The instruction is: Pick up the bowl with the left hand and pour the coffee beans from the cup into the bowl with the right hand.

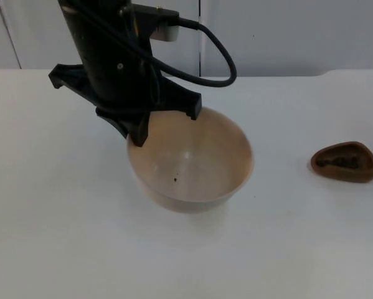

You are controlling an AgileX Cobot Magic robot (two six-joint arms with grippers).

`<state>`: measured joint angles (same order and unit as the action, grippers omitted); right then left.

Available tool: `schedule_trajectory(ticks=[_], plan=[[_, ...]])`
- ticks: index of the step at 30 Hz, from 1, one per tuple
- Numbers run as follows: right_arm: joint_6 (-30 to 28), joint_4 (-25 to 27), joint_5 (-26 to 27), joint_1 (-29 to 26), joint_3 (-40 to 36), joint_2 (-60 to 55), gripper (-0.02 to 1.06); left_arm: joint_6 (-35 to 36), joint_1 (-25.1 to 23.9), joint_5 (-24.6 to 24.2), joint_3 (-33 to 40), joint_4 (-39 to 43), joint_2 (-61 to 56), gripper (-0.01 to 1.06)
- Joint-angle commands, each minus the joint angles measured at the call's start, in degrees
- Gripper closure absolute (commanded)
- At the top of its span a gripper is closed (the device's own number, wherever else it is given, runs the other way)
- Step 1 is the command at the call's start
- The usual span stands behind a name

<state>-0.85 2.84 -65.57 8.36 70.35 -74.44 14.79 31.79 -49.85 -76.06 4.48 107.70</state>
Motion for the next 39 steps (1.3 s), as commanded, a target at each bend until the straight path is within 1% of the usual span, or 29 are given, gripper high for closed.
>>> schedule_trajectory(ticks=[1, 2, 5, 9, 11, 14, 18, 22, 28, 33, 38, 39], plan=[[2.56, -4.52, 0.11, 3.17, 3.88, -4.61, 0.0, 0.27, 0.19, 0.66, -0.31, 0.32, -0.12, 1.05], [2.56, -4.52, 0.11, 3.17, 3.88, -4.61, 0.0, 0.27, 0.19, 0.66, -0.31, 0.32, -0.12, 1.05], [3.21, -6.73, 0.55, 5.07, 8.11, -10.18, 0.0, 0.27, 0.19, 0.66, -0.31, 0.32, -0.12, 1.05], [3.21, -6.96, 0.91, 4.94, 11.65, -15.1, 0.0, 0.27, 0.19, 0.66, -0.31, 0.32, -0.12, 1.05], [3.31, -8.31, 1.32, 4.94, 13.75, -18.78, 0.0, 0.27, 0.19, 0.74, -0.31, 0.32, -0.12, 1.05], [4.23, -8.97, 2.51, 4.94, 14.71, -21.49, 0.0, 0.27, 0.19, 0.74, -0.31, 0.32, -0.12, 1.05], [4.94, -8.97, 6.38, 4.94, 14.71, -25.36, 0.0, 0.27, 0.19, 1.45, -0.31, 0.32, -0.12, 1.05], [5.15, -8.97, 7.78, 4.94, 14.71, -28.02, 0.0, 0.27, 0.19, 1.72, -0.31, 0.32, -0.12, 1.05], [8.56, -10.43, 9.81, 4.71, 14.71, -32.84, 0.0, 0.27, 0.19, 1.72, -0.31, 0.32, -0.12, 1.05], [8.56, -10.3, 10.95, 4.6, 14.71, -36.01, 0.0, 0.27, 0.19, 1.54, -0.31, 0.07, -0.12, 1.05], [8.97, -9.54, 13.56, 2.33, 12.17, -36.59, 0.0, 0.27, 0.19, 1.36, -0.31, -0.02, -0.12, 1.05], [8.97, -8.66, 14.21, 1.4, 11.33, -36.59, 0.0, 0.27, 0.19, 1.35, -0.31, -0.19, -0.12, 1.05]])
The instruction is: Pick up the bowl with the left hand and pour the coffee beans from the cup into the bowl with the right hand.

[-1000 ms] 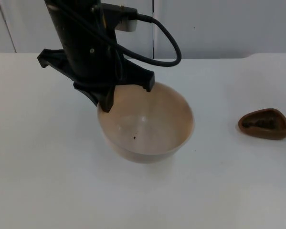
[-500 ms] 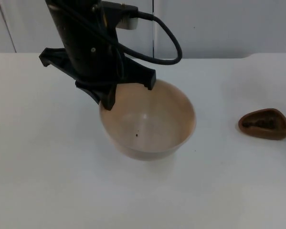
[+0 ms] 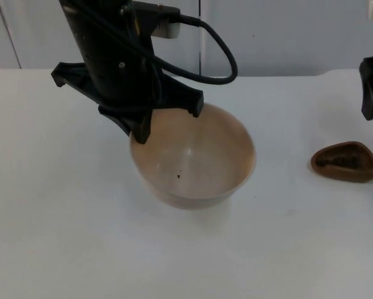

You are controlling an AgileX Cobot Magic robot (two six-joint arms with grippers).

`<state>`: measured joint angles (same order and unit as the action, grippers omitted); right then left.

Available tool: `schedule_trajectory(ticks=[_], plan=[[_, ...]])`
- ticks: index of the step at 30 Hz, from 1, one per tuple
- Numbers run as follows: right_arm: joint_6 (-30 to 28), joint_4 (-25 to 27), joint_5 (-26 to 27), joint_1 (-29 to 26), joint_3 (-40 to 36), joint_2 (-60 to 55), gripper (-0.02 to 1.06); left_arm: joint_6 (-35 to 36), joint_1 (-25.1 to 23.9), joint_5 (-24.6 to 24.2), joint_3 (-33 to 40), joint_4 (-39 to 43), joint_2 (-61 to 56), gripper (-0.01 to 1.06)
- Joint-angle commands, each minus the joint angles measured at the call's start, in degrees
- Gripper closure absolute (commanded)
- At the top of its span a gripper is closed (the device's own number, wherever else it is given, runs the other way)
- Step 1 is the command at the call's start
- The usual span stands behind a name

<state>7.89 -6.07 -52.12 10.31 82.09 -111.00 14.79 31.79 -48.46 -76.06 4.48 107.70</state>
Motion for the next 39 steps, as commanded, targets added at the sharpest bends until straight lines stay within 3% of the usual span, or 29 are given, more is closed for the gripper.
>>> schedule_trajectory(ticks=[1, 7, 13, 39], plan=[[0.23, 0.56, 2.14, -1.11, -1.39, -0.03, 0.0, 0.27, 0.19, -0.04, -0.31, -0.43, -0.12, 1.05], [0.88, 0.57, 9.11, -1.11, -5.38, -0.03, 0.05, 0.27, 0.19, -0.14, -0.31, -0.67, -0.12, 1.05], [1.0, -0.9, 12.54, -1.11, -7.38, -0.13, 0.05, 0.27, 0.19, -0.03, -0.31, -0.81, -0.12, 1.05], [2.1, -0.9, 20.5, -1.11, -7.88, -9.09, 0.2, 0.27, 0.19, 0.74, -0.31, -1.94, -0.12, 1.05]])
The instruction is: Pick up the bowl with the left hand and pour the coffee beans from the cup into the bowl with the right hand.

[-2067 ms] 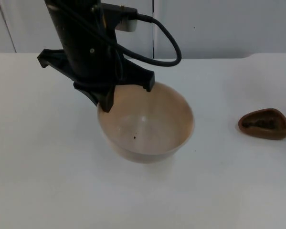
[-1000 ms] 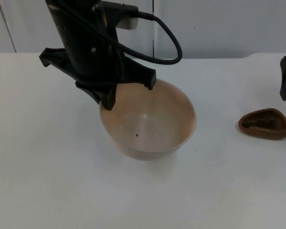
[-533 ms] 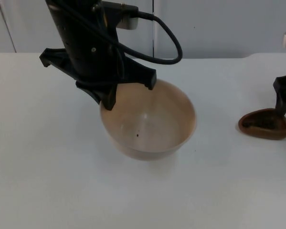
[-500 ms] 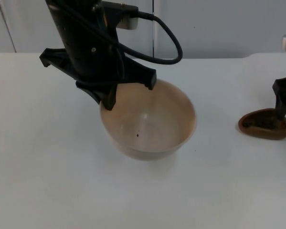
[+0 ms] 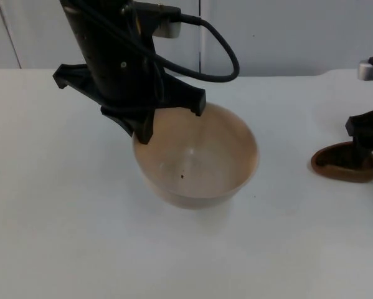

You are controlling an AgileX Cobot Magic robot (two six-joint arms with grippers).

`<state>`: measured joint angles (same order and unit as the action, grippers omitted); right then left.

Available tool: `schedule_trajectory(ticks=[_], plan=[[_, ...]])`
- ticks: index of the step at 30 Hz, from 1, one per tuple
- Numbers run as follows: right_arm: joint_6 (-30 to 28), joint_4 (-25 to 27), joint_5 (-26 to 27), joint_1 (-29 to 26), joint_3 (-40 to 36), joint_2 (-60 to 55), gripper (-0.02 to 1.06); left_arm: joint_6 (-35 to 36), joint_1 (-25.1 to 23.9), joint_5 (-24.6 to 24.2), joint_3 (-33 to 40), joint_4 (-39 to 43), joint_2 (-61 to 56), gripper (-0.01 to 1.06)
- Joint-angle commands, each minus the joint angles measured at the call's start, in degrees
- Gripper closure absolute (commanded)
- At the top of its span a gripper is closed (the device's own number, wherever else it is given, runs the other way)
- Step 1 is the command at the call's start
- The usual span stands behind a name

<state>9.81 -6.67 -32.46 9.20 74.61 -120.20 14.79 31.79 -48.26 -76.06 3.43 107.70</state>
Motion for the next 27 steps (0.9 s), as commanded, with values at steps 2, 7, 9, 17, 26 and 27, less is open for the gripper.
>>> schedule_trajectory(ticks=[2, 7, 9, 17, 26, 27], plan=[[0.18, -0.29, 0.96, 0.0, -0.39, -0.21, 0.21, 0.27, 0.19, 0.53, -0.31, -0.9, -0.12, 1.05], [0.18, -0.29, 1.3, 0.0, -0.39, -1.18, 0.21, 0.27, 0.19, 0.53, -0.31, -1.02, -0.12, 1.05], [0.18, -0.18, 1.94, 0.0, -0.39, -1.67, 0.21, 0.27, 0.19, 0.53, -0.31, -1.02, -0.12, 1.05], [0.18, -0.18, 2.2, 0.0, -0.39, -3.11, 0.24, 0.27, 0.19, 0.53, -0.31, -1.02, -0.12, 1.05], [0.18, -0.09, 2.95, 0.0, -0.39, -3.51, 0.49, 0.27, 0.19, 0.53, -0.31, -1.48, -0.12, 1.05], [0.18, -0.06, 3.11, 0.0, -0.39, -3.51, 0.56, 0.27, 0.19, 0.53, -0.31, -1.61, -0.12, 1.05]])
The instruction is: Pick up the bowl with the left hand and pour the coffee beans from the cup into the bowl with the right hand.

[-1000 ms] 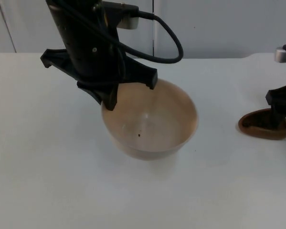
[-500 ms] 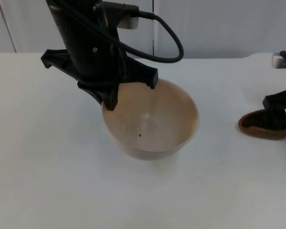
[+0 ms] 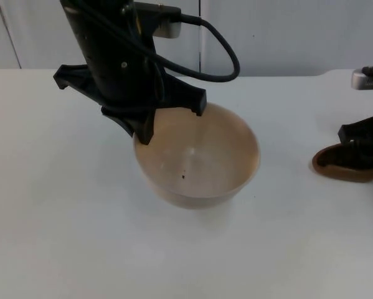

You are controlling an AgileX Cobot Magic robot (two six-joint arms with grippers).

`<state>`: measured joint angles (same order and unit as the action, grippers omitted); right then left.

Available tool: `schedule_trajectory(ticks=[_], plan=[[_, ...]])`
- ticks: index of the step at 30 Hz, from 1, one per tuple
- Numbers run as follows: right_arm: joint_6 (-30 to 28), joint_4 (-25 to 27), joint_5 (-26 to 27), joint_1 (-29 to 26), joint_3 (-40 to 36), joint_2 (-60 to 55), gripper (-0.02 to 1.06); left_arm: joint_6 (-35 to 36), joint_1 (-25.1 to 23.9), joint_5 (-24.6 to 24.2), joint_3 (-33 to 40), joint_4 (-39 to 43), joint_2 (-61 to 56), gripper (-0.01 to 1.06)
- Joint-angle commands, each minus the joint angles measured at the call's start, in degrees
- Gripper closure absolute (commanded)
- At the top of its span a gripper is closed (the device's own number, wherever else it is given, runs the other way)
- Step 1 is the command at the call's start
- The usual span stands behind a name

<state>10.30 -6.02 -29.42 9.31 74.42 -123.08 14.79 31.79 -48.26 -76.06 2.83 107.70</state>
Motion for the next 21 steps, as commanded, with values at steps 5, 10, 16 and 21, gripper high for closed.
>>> schedule_trajectory(ticks=[5, 10, 16, 21], plan=[[0.49, 0.58, 0.73, 0.11, -0.2, -0.62, 0.77, 0.27, 0.19, 0.53, -0.31, -1.0, -0.12, 1.05], [0.76, 1.58, 0.73, 0.11, -0.2, -0.62, 0.99, 0.27, 0.19, 0.53, -0.31, -1.0, -0.12, 1.05], [0.76, 4.56, 0.28, 0.11, -0.2, 0.13, 1.05, 0.27, 0.19, 0.53, -0.31, -1.0, -0.12, 1.05], [0.58, 4.72, -2.41, 0.11, -0.2, 2.69, 1.05, 0.27, 0.19, 0.53, -0.31, -1.36, -0.12, 1.05]])
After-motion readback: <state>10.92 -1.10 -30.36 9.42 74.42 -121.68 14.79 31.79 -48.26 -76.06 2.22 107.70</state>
